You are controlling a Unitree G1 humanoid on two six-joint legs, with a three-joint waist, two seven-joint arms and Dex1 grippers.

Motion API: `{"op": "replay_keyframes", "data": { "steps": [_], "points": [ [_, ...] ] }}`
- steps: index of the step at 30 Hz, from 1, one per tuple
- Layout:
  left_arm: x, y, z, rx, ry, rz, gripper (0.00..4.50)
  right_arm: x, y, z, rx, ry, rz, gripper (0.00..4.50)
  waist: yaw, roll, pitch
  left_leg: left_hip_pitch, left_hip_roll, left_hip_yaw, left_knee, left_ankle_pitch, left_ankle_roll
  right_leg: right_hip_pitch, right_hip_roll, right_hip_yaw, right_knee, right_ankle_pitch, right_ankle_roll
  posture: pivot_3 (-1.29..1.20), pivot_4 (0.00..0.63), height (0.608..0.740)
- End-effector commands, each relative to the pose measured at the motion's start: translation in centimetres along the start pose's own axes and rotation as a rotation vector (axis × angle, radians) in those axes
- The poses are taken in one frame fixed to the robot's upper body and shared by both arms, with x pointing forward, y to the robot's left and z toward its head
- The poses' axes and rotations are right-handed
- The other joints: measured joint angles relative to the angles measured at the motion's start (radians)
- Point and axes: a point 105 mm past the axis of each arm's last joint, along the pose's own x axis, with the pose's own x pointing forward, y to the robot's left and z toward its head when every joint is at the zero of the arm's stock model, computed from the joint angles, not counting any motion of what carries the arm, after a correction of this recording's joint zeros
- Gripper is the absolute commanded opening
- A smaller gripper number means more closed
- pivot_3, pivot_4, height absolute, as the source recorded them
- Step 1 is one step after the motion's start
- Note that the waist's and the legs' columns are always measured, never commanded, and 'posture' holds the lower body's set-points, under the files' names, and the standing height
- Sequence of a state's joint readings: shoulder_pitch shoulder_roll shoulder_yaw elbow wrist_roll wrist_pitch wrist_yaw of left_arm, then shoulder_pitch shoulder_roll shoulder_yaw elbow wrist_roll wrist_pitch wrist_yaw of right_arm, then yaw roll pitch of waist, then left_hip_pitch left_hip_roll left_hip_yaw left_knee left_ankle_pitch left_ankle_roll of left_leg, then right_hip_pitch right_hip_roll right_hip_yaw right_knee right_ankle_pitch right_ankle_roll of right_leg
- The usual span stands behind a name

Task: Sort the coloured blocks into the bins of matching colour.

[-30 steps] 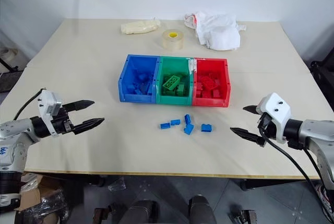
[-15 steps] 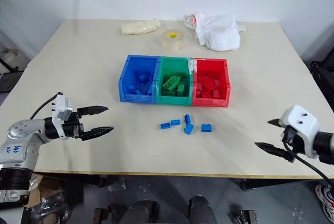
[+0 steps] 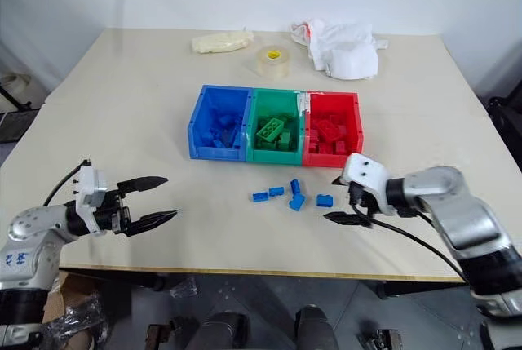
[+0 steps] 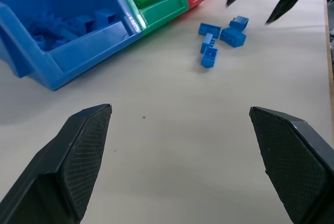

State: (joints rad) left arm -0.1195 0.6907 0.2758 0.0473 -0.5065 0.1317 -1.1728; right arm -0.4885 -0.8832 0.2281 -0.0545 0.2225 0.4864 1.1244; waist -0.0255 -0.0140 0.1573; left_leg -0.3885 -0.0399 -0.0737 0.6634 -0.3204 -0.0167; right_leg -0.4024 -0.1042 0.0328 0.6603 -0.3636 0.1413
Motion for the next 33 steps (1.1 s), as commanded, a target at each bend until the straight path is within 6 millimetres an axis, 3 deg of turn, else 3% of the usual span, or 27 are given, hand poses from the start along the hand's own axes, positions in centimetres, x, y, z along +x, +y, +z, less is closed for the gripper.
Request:
{"op": "replay_keyframes", "data": {
  "steps": [1, 5, 14, 18, 22, 25, 28, 33],
  "points": [
    [-0.6, -0.6, 1.3, 0.035, -0.054, 0.026, 4.5, 0.4, -0.7, -0.2, -0.032, 0.005, -0.001, 4.47, -0.002, 0.0, 0.0, 0.0, 0.0, 0.0, 0.0, 0.0, 0.0, 0.0, 0.0, 0.0, 0.0, 0.0, 0.0, 0.0, 0.15, 0.74],
    [-0.9, -1.0, 1.3, 0.03, -0.053, 0.045, 4.5, 0.8, -0.6, -0.2, -0.032, -0.017, 0.023, 3.95, -0.002, 0.0, 0.0, 0.0, 0.001, 0.0, 0.0, 0.0, 0.0, 0.0, 0.0, 0.0, 0.0, 0.0, 0.0, 0.0, 0.15, 0.74],
    [-0.3, -1.2, 1.4, 0.031, -0.066, 0.035, 4.5, 0.7, -0.6, 0.6, -0.04, -0.072, -0.007, 0.92, -0.002, 0.0, 0.0, 0.0, 0.001, 0.0, 0.0, 0.0, 0.0, 0.0, 0.001, 0.0, 0.0, 0.0, 0.0, 0.0, 0.15, 0.74],
    [0.1, -0.7, 1.5, 0.036, -0.064, 0.023, 4.5, -0.2, -1.2, 2.5, -0.054, -0.124, -0.083, 0.89, -0.001, 0.0, 0.0, 0.0, 0.001, 0.0, 0.0, 0.0, 0.0, 0.0, 0.001, 0.0, 0.0, 0.0, 0.0, 0.0, 0.15, 0.74],
    [0.6, 0.6, 1.9, 0.08, -0.082, 0.047, 4.5, -1.0, -2.2, 8.2, -0.062, -0.311, -0.154, 0.89, -0.007, 0.001, 0.0, 0.001, 0.001, 0.0, 0.0, 0.0, -0.001, 0.0, 0.003, 0.0, 0.0, 0.0, 0.0, 0.0, 0.15, 0.74],
    [0.9, 0.9, 2.1, 0.09, -0.095, 0.045, 4.5, -0.6, -2.7, 11.1, -0.059, -0.372, -0.169, 0.89, -0.01, 0.001, 0.0, 0.0, 0.002, 0.001, -0.001, 0.0, -0.002, -0.002, 0.004, 0.0, 0.0, 0.0, 0.0, 0.0, 0.15, 0.74],
    [1.3, 1.0, 2.1, 0.092, -0.101, 0.037, 4.5, 1.1, -3.1, 14.4, -0.073, -0.438, -0.159, 0.89, -0.013, 0.001, 0.0, 0.0, 0.002, 0.001, -0.001, 0.0, -0.002, -0.003, 0.004, 0.0, 0.002, 0.0, 0.0, 0.0, 0.15, 0.74],
    [2.0, 1.1, 2.2, 0.102, -0.119, 0.033, 4.5, 6.3, -4.4, 19.1, -0.094, -0.503, -0.185, 0.89, -0.032, 0.001, 0.0, 0.0, 0.001, 0.001, 0.0, 0.0, -0.002, -0.005, 0.005, 0.0, 0.005, 0.0, 0.0, 0.0, 0.15, 0.74]
  ]
}}
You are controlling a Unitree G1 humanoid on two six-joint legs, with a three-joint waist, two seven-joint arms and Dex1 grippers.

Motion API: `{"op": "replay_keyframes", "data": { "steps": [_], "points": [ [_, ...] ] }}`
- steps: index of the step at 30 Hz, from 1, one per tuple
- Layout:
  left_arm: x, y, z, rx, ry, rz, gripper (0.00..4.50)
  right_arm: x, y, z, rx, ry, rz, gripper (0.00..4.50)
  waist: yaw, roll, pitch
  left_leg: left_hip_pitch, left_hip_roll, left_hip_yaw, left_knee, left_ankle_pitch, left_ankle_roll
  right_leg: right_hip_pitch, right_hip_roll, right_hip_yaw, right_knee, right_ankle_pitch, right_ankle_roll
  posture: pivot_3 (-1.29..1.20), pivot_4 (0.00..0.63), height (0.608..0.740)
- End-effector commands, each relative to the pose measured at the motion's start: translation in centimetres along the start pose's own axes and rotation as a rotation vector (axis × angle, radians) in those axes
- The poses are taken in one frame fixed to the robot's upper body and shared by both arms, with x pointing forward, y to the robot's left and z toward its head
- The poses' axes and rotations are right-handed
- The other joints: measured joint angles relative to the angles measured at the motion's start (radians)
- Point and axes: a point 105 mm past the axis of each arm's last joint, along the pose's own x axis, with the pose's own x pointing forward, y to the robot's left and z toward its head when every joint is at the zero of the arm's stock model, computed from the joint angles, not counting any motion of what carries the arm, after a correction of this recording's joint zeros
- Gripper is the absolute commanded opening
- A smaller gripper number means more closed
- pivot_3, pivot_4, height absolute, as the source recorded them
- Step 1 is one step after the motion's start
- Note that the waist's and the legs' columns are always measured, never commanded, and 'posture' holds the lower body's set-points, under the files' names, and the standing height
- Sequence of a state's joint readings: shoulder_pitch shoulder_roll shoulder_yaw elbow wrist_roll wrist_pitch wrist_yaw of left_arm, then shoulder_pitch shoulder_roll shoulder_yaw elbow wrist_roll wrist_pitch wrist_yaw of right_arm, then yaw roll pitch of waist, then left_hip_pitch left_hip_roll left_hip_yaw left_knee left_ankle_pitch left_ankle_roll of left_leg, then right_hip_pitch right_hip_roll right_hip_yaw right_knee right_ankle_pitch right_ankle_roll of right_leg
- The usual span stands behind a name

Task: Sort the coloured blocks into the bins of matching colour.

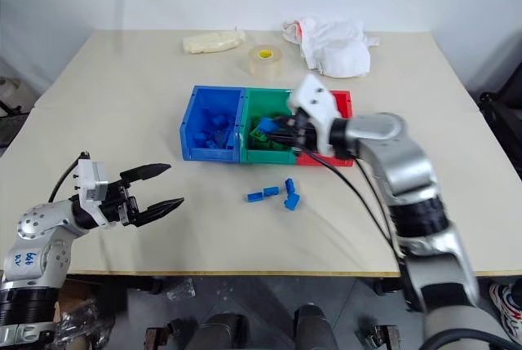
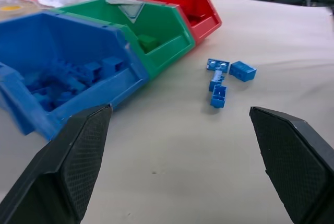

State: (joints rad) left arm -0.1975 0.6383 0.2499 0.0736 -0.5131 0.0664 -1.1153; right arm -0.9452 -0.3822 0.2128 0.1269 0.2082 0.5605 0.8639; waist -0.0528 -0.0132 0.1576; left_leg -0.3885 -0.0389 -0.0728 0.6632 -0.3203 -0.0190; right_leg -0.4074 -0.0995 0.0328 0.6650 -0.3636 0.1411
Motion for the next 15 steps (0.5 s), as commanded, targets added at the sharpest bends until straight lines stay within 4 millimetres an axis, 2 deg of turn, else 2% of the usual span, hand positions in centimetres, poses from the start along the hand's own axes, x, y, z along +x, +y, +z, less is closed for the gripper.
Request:
{"op": "replay_keyframes", "data": {
  "steps": [1, 7, 8, 11, 15],
  "points": [
    [0.5, 0.1, 0.7, 0.039, -0.025, -0.002, 4.5, 3.5, -0.7, 1.4, -0.047, -0.046, -0.042, 0.89, -0.009, 0.0, 0.0, 0.0, 0.0, 0.0, 0.0, 0.0, 0.0, -0.001, 0.0, -0.001, 0.001, 0.0, 0.0, 0.0, 0.15, 0.74],
    [0.9, 0.0, 0.7, 0.046, -0.034, 0.001, 4.5, 9.0, -0.9, 2.3, -0.069, -0.045, -0.084, 0.89, -0.037, 0.0, 0.0, 0.0, -0.002, -0.001, 0.001, 0.0, 0.0, -0.002, -0.002, -0.006, 0.01, 0.001, -0.001, 0.0, 0.15, 0.74],
    [1.0, 0.0, 0.8, 0.048, -0.036, 0.003, 4.5, 9.5, -0.9, 2.1, -0.071, -0.034, -0.094, 1.61, -0.04, 0.0, 0.0, 0.0, -0.002, -0.001, 0.001, 0.0, 0.0, -0.002, -0.002, -0.006, 0.01, 0.001, -0.001, 0.0, 0.15, 0.74],
    [1.1, 0.1, 0.9, 0.055, -0.041, 0.013, 4.5, 10.3, -0.7, 2.0, -0.12, -0.029, -0.105, 2.6, -0.054, 0.0, 0.0, 0.0, -0.001, -0.003, 0.001, 0.0, 0.0, -0.003, -0.002, -0.01, 0.011, 0.001, -0.001, 0.0, 0.15, 0.74],
    [0.9, 0.2, 1.0, 0.059, -0.042, 0.019, 4.5, 9.9, -0.9, 3.1, -0.147, -0.093, -0.095, 3.94, -0.065, 0.0, 0.0, 0.0, -0.002, -0.004, 0.001, 0.0, 0.0, -0.002, -0.004, -0.017, 0.012, 0.001, -0.001, 0.0, 0.15, 0.74]
  ]
}}
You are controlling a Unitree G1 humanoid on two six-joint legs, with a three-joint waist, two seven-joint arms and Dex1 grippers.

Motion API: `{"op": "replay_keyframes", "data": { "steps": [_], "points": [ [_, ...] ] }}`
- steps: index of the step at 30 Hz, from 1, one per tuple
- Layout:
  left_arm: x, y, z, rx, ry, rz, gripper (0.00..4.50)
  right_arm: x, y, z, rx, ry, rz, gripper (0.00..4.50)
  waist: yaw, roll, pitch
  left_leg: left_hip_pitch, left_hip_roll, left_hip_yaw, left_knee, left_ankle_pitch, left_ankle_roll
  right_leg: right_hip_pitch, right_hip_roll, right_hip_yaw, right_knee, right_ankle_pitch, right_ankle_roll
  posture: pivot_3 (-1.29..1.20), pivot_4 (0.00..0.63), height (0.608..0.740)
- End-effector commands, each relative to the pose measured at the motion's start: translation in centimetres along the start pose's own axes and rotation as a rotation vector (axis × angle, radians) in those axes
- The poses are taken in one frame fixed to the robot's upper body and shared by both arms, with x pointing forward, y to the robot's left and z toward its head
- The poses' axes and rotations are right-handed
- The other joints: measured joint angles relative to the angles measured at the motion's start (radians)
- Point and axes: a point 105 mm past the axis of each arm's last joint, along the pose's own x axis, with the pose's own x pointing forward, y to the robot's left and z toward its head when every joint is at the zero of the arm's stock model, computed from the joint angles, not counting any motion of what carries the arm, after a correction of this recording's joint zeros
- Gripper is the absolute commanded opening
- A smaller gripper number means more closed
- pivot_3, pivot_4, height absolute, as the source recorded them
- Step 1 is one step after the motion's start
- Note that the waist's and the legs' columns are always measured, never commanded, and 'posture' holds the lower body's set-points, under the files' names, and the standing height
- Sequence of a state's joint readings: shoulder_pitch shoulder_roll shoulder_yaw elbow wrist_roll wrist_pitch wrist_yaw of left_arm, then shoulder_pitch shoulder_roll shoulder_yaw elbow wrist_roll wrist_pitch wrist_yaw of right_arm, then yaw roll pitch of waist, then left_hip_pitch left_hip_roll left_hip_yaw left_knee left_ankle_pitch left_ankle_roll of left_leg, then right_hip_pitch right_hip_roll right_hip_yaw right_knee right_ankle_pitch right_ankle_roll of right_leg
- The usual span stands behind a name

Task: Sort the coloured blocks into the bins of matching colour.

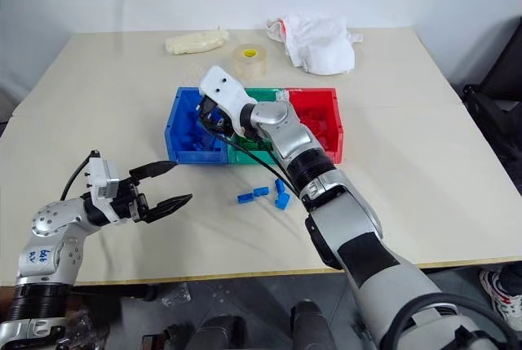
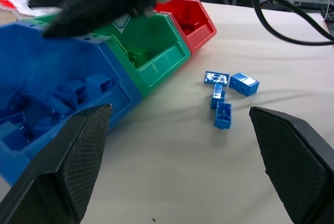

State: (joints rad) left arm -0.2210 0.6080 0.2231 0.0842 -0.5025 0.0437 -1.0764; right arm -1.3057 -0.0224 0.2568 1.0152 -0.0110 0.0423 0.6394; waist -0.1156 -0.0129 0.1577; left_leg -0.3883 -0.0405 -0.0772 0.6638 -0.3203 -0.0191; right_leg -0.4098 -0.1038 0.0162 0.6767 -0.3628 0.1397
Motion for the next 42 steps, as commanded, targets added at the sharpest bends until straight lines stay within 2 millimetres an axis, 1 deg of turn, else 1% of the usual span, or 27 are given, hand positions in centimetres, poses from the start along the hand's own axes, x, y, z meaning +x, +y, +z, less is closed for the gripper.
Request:
{"op": "replay_keyframes", "data": {
  "steps": [1, 2, 5, 8, 10, 13, 16, 20, 24, 27, 29, 31, 33, 34, 36, 37, 40, 42],
  "points": [
    [-0.1, 0.1, 1.0, 0.051, -0.017, 0.001, 4.5, -0.7, -1.0, 3.3, -0.057, -0.133, -0.009, 4.27, -0.003, 0.0, 0.0, 0.0, 0.0, 0.0, 0.0, 0.0, 0.0, 0.0, -0.001, -0.003, 0.0, 0.0, 0.0, 0.0, 0.15, 0.74],
    [-0.1, 0.0, 1.0, 0.049, -0.016, -0.002, 4.5, -1.2, -1.1, 3.5, -0.065, -0.154, 0.003, 4.49, -0.004, 0.0, 0.0, 0.0, 0.0, 0.0, 0.0, 0.0, 0.0, 0.0, -0.002, -0.006, 0.0, 0.0, 0.0, 0.0, 0.15, 0.74],
    [0.1, -0.1, 0.8, 0.042, -0.014, -0.016, 4.5, -2.6, -0.8, 4.0, -0.081, -0.214, 0.068, 4.49, -0.005, 0.0, 0.0, 0.0, 0.0, -0.001, 0.0, 0.0, 0.0, 0.0, -0.007, -0.01, 0.001, 0.0, 0.0, 0.0, 0.15, 0.74],
    [0.2, 0.1, 0.7, 0.039, -0.012, -0.026, 4.5, -5.1, -0.3, 3.9, -0.065, -0.258, 0.124, 4.49, 0.001, 0.0, 0.0, 0.0, -0.001, -0.002, 0.0, 0.0, 0.0, 0.001, -0.008, -0.011, 0.0, 0.0, 0.0, 0.0, 0.15, 0.74],
    [0.2, 0.2, 0.5, 0.034, -0.004, -0.036, 4.5, -7.8, 0.2, 2.7, -0.047, -0.25, 0.167, 4.49, 0.007, 0.0, 0.0, 0.0, -0.001, -0.003, 0.001, 0.0, 0.0, 0.002, -0.009, -0.012, 0.0, 0.0, 0.0, 0.0, 0.15, 0.74],
    [0.0, 0.3, 0.0, 0.026, 0.015, -0.046, 4.5, -11.7, 1.0, 0.6, 0.014, -0.228, 0.184, 4.49, 0.028, 0.0, 0.0, 0.0, -0.003, -0.004, 0.001, 0.0, 0.0, 0.003, -0.009, -0.012, -0.002, 0.0, 0.0, 0.0, 0.15, 0.74],
    [0.1, 0.3, -0.1, 0.022, 0.012, -0.05, 4.5, -15.9, 2.4, -1.7, 0.067, -0.142, 0.221, 4.49, 0.043, 0.0, 0.0, -0.001, -0.004, -0.004, 0.0, 0.0, 0.001, 0.005, -0.009, -0.013, -0.005, 0.0, 0.0, 0.0, 0.15, 0.74],
    [-0.1, 0.2, -0.4, 0.017, 0.02, -0.055, 4.5, -21.0, 3.1, -4.9, 0.123, 0.044, 0.178, 4.49, 0.066, 0.001, 0.001, -0.001, -0.004, -0.003, 0.001, -0.001, 0.001, 0.007, -0.01, -0.012, -0.014, 0.0, 0.0, 0.0, 0.15, 0.74],
    [-0.3, 0.3, -0.6, 0.014, 0.03, -0.065, 4.5, -26.0, 3.5, -8.1, 0.171, 0.263, 0.146, 4.49, 0.087, 0.001, 0.001, -0.001, -0.004, -0.001, 0.001, -0.001, 0.002, 0.009, -0.009, -0.012, -0.016, 0.0, 0.0, 0.0, 0.15, 0.74],
    [-0.5, 0.5, -0.5, 0.018, 0.032, -0.069, 4.5, -28.1, 3.8, -10.1, 0.181, 0.385, 0.135, 4.49, 0.09, 0.001, 0.001, 0.002, -0.004, 0.0, 0.001, -0.002, 0.004, 0.012, -0.009, -0.012, -0.018, 0.0, 0.0, 0.0, 0.15, 0.74],
    [-0.5, 0.6, -0.4, 0.022, 0.033, -0.071, 4.5, -28.8, 3.9, -10.9, 0.172, 0.428, 0.138, 4.49, 0.089, 0.001, 0.001, 0.003, -0.004, 0.0, 0.001, -0.002, 0.004, 0.014, -0.009, -0.012, -0.018, 0.0, 0.0, 0.0, 0.15, 0.74],
    [-0.6, 0.7, -0.4, 0.026, 0.033, -0.075, 4.5, -28.6, 3.8, -11.0, 0.171, 0.426, 0.134, 4.49, 0.088, 0.001, 0.001, 0.003, -0.004, 0.0, 0.001, -0.002, 0.004, 0.014, -0.009, -0.013, -0.018, 0.0, 0.0, 0.0, 0.15, 0.74],
    [-0.6, 0.8, -0.2, 0.031, 0.029, -0.081, 4.5, -27.8, 3.9, -11.0, 0.172, 0.414, 0.139, 4.49, 0.088, 0.001, 0.001, 0.003, -0.003, 0.0, 0.001, -0.002, 0.004, 0.014, -0.009, -0.013, -0.018, 0.0, 0.0, 0.0, 0.15, 0.74],
    [-0.7, 0.8, -0.1, 0.035, 0.026, -0.084, 4.5, -26.6, 4.1, -10.9, 0.178, 0.388, 0.148, 4.49, 0.087, 0.001, 0.001, 0.003, -0.003, 0.0, 0.001, -0.002, 0.004, 0.014, -0.009, -0.012, -0.018, 0.0, 0.0, 0.0, 0.15, 0.74],
    [-0.8, 0.8, 0.0, 0.039, 0.022, -0.086, 4.5, -25.0, 4.5, -10.8, 0.185, 0.357, 0.158, 4.49, 0.086, 0.001, 0.001, 0.003, -0.002, 0.0, 0.001, -0.002, 0.004, 0.014, -0.009, -0.012, -0.019, 0.0, 0.0, 0.0, 0.15, 0.74],
    [-0.9, 0.8, 0.1, 0.039, 0.015, -0.09, 4.5, -24.0, 4.3, -11.1, 0.186, 0.35, 0.134, 4.49, 0.087, 0.001, 0.001, 0.003, -0.002, 0.0, 0.001, -0.002, 0.004, 0.014, -0.009, -0.013, -0.019, 0.0, 0.0, 0.0, 0.15, 0.74],
    [-1.0, 0.8, 0.1, 0.041, 0.018, -0.093, 4.5, -21.7, 4.1, -11.7, 0.192, 0.328, 0.102, 4.49, 0.088, 0.001, 0.001, 0.003, -0.003, 0.0, 0.001, -0.002, 0.004, 0.014, -0.009, -0.013, -0.019, 0.0, 0.0, 0.0, 0.15, 0.74],
    [-1.0, 0.8, 0.1, 0.046, 0.022, -0.09, 4.5, -20.2, 4.6, -12.1, 0.204, 0.31, 0.118, 4.49, 0.089, 0.001, 0.001, 0.003, -0.003, 0.0, 0.002, -0.002, 0.004, 0.014, -0.009, -0.013, -0.019, 0.0, 0.0, 0.0, 0.15, 0.74]
  ]
}}
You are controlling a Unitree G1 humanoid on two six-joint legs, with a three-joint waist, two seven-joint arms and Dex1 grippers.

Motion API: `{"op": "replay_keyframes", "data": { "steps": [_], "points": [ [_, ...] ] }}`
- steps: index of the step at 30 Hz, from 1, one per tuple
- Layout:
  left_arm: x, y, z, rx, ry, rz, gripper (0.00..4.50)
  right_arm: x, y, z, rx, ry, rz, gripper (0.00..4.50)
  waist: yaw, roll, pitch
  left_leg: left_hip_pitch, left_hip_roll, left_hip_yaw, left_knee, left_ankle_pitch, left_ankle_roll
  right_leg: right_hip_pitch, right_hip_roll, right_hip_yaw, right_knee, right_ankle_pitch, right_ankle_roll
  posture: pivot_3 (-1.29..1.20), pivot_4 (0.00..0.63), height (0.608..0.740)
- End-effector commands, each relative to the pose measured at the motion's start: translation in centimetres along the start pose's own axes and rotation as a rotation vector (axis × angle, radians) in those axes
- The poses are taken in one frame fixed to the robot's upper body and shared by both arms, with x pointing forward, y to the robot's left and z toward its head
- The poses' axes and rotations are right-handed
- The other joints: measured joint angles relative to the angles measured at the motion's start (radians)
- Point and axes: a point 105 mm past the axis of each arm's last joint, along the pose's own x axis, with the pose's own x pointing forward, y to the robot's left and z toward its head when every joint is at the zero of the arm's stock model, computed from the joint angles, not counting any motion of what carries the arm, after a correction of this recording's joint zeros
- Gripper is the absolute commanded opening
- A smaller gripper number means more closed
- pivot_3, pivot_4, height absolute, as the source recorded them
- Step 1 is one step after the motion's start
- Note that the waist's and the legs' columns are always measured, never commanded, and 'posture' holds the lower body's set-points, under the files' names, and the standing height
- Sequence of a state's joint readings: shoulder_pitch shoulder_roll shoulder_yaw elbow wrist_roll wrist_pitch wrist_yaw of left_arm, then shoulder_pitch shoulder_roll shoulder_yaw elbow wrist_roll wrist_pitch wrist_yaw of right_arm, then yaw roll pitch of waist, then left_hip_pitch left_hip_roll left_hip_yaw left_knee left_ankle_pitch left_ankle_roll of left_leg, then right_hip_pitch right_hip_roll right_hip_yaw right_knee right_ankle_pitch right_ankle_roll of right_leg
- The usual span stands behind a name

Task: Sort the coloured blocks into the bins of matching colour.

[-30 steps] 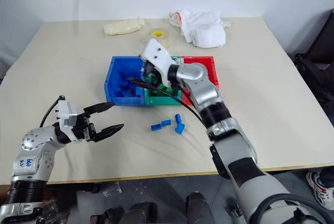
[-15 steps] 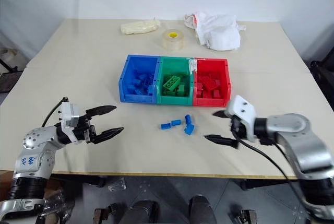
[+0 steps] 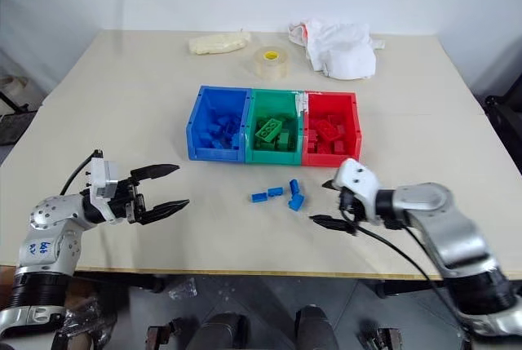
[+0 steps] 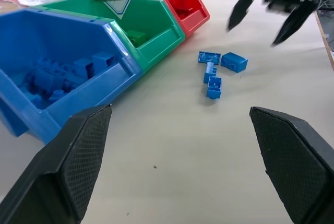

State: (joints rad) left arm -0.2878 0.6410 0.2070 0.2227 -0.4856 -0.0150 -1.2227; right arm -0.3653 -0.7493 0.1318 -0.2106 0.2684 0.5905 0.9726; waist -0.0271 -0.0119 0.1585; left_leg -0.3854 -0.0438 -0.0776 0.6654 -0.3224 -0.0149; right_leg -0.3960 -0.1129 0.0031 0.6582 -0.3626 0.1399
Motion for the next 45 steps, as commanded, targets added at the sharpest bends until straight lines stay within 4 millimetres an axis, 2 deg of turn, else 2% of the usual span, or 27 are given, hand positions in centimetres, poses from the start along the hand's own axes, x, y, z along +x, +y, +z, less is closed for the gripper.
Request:
{"op": "replay_keyframes", "data": {
  "steps": [1, 3, 6, 9, 13, 17, 19, 22, 24, 26, 33, 38, 42, 45],
  "points": [
    [-0.5, 0.4, 0.8, 0.039, -0.009, 0.019, 4.5, 1.9, -0.2, 0.3, -0.019, -0.016, -0.007, 4.49, 0.001, 0.0, 0.0, 0.0, 0.0, -0.001, 0.0, 0.0, 0.0, 0.0, 0.0, 0.0, 0.0, 0.0, 0.0, 0.0, 0.15, 0.74],
    [-0.5, 0.3, 0.9, 0.045, -0.012, 0.024, 4.5, 3.0, -0.1, 0.2, -0.021, -0.011, 0.001, 4.49, 0.001, 0.0, 0.0, 0.0, -0.001, -0.001, 0.0, 0.0, 0.0, 0.0, 0.0, -0.001, 0.0, 0.0, 0.0, 0.0, 0.15, 0.74],
    [-0.5, 0.2, 1.0, 0.046, -0.013, 0.03, 4.5, 3.7, 0.1, 0.6, -0.029, -0.029, 0.014, 3.87, 0.0, 0.0, 0.0, 0.0, -0.001, -0.002, 0.0, 0.0, 0.0, 0.0, 0.0, -0.001, 0.001, 0.0, 0.0, 0.0, 0.15, 0.74],
    [-0.5, 0.1, 1.0, 0.047, -0.011, 0.036, 4.5, 3.6, 0.4, 1.1, -0.047, -0.04, 0.032, 2.85, 0.0, 0.0, 0.0, 0.0, 0.0, -0.002, 0.0, 0.0, 0.0, 0.0, 0.0, -0.001, 0.001, 0.0, 0.0, 0.0, 0.15, 0.74],
    [-0.7, -0.1, 1.0, 0.044, -0.012, 0.049, 4.5, 2.4, 0.1, 2.2, -0.088, -0.058, 0.019, 1.46, 0.0, 0.0, 0.0, 0.0, 0.0, -0.002, 0.0, 0.0, 0.0, 0.0, 0.0, -0.001, 0.001, 0.0, 0.0, 0.0, 0.15, 0.74],
    [-0.8, -0.2, 1.0, 0.042, -0.012, 0.054, 4.5, 1.3, -0.1, 4.6, -0.134, -0.111, 0.024, 1.46, 0.0, 0.0, 0.0, 0.0, -0.001, -0.002, 0.0, 0.0, 0.0, 0.0, 0.0, -0.001, 0.0, 0.0, 0.0, 0.0, 0.15, 0.74],
    [-0.8, -0.3, 0.9, 0.041, -0.013, 0.054, 4.5, 0.9, -0.6, 7.0, -0.15, -0.173, 0.016, 1.46, -0.002, 0.001, 0.001, 0.0, 0.0, -0.002, 0.0, 0.0, 0.0, 0.0, 0.0, -0.001, 0.0, 0.0, 0.0, 0.0, 0.15, 0.74],
    [-0.7, -0.2, 0.9, 0.042, -0.016, 0.054, 4.5, 1.5, -1.8, 11.1, -0.181, -0.281, -0.006, 1.46, -0.008, 0.002, 0.001, 0.0, 0.001, -0.001, 0.0, 0.0, 0.0, 0.0, 0.0, 0.0, 0.0, 0.0, 0.0, 0.0, 0.15, 0.74],
    [-0.4, -0.1, 1.0, 0.046, -0.023, 0.054, 4.5, 2.8, -2.3, 13.9, -0.201, -0.357, -0.001, 1.46, -0.01, 0.002, 0.001, 0.0, 0.002, -0.001, -0.001, 0.0, -0.001, 0.0, 0.0, -0.001, 0.0, 0.0, 0.0, 0.0, 0.15, 0.74],
    [0.0, -0.1, 1.1, 0.049, -0.032, 0.051, 4.5, 4.6, -2.9, 15.8, -0.212, -0.382, 0.003, 1.46, -0.01, 0.002, 0.001, 0.0, 0.001, -0.001, -0.001, 0.0, -0.001, -0.001, 0.0, -0.001, 0.001, 0.0, 0.0, 0.0, 0.15, 0.74],
    [1.0, -0.4, 0.9, 0.056, -0.042, 0.03, 4.5, 11.6, -3.6, 19.6, -0.271, -0.401, -0.01, 1.46, -0.03, 0.002, 0.001, 0.0, -0.002, -0.004, -0.001, 0.0, -0.001, -0.002, 0.0, -0.003, 0.004, 0.0, 0.0, 0.0, 0.15, 0.74],
    [1.6, -0.7, 1.2, 0.062, -0.059, 0.022, 4.5, 14.3, -3.5, 20.6, -0.267, -0.408, -0.066, 3.16, -0.056, 0.002, 0.001, -0.001, -0.002, -0.009, -0.001, 0.001, -0.001, 0.0, 0.0, -0.008, 0.006, 0.0, 0.0, 0.0, 0.15, 0.74],
    [1.4, -1.0, 1.1, 0.063, -0.058, 0.017, 4.5, 14.1, -3.6, 20.9, -0.285, -0.435, -0.071, 4.46, -0.062, 0.003, 0.002, -0.001, -0.002, -0.011, -0.002, 0.001, -0.002, 0.001, 0.0, -0.011, 0.006, 0.0, -0.001, 0.0, 0.15, 0.74],
    [1.4, -1.1, 1.1, 0.06, -0.057, 0.011, 4.5, 12.8, -3.8, 20.9, -0.304, -0.472, -0.045, 4.46, -0.062, 0.003, 0.002, -0.001, -0.002, -0.012, -0.002, 0.001, -0.002, 0.001, 0.0, -0.011, 0.005, 0.0, -0.001, 0.0, 0.15, 0.74]
  ]
}}
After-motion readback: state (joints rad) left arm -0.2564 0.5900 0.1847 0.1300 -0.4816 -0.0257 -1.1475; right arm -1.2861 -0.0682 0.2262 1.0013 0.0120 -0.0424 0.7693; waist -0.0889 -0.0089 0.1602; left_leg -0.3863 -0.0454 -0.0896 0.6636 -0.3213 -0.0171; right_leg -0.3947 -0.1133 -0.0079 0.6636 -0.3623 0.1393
